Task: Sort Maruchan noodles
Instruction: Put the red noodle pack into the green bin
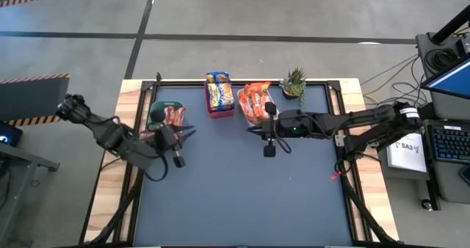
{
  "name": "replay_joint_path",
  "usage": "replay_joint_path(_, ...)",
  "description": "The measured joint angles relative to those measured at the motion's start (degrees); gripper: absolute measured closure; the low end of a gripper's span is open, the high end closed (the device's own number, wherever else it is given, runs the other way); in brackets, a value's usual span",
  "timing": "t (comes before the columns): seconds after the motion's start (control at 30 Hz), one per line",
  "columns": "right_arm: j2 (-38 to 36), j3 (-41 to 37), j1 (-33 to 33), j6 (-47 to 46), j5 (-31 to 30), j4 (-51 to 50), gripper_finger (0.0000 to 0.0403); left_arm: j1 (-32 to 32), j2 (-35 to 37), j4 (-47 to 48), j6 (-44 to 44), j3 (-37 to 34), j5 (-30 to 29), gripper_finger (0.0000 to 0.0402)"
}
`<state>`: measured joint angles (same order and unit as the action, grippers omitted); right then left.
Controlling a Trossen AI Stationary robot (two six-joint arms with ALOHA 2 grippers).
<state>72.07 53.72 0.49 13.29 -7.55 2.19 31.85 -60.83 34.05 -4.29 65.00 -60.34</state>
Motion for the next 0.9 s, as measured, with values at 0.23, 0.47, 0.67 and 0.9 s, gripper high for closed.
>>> replay_joint_path(0.23, -0.47, -2.75, 0.00, 1.08, 0.00, 2.72, 0.0394, -6.16, -7.81, 29.73, -15.53, 14.18, 15.91, 0.0364)
replay_joint_path(0.47, 0.01, -3.28, -0.02, 2.37, 0.01, 3.24, 0.0394, -14.77, -15.73, 55.89, -34.63, 18.04, 32.67, 0.0365)
replay_joint_path(0.67, 0.03, -3.33, -0.01, 2.39, 0.02, 3.13, 0.0394, -16.16, -17.94, 55.69, -27.75, 11.63, 42.73, 0.0364)
replay_joint_path(0.9, 0.14, -3.39, 0.00, 2.38, 0.04, 2.85, 0.0394, -17.27, -17.94, 55.98, -29.18, 3.34, 42.97, 0.0315)
